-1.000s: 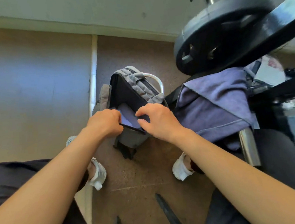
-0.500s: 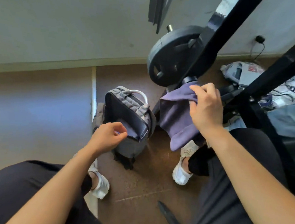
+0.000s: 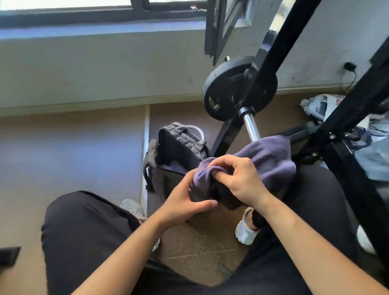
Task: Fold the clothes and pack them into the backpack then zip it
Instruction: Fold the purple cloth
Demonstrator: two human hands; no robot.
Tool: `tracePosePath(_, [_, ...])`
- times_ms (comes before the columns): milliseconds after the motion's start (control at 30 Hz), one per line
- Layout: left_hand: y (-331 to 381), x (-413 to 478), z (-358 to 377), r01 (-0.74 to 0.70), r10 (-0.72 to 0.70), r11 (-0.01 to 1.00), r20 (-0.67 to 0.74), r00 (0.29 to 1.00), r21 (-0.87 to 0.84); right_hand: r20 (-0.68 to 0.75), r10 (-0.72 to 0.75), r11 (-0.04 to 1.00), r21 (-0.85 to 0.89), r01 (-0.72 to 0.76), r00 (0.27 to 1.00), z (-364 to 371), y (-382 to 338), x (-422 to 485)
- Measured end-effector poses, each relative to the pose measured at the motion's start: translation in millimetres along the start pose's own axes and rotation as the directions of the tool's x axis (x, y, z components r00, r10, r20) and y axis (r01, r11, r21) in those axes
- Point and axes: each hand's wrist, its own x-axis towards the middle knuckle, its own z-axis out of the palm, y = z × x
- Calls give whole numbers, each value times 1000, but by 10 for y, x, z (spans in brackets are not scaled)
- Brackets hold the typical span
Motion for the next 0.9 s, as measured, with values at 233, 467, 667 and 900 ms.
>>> tracePosePath(233, [-41, -230, -34, 190, -237, 950, -177, 955, -247, 81, 72, 957, 275, -92, 994, 313, 66, -213])
tracePosePath(467, [-16, -211, -260, 242, -498, 654, -167, 851, -717, 291, 229, 962, 76, -261, 929, 256, 339, -144])
tracePosePath(667, [-39, -281, -375, 192, -514, 538, -139, 847, -820, 407, 203, 979, -87, -184, 890, 451, 388, -142])
tracePosePath(900, [-224, -266, -294, 234, -519, 511, -80, 851, -827, 300, 9, 998, 61, -28, 954, 547, 366, -201])
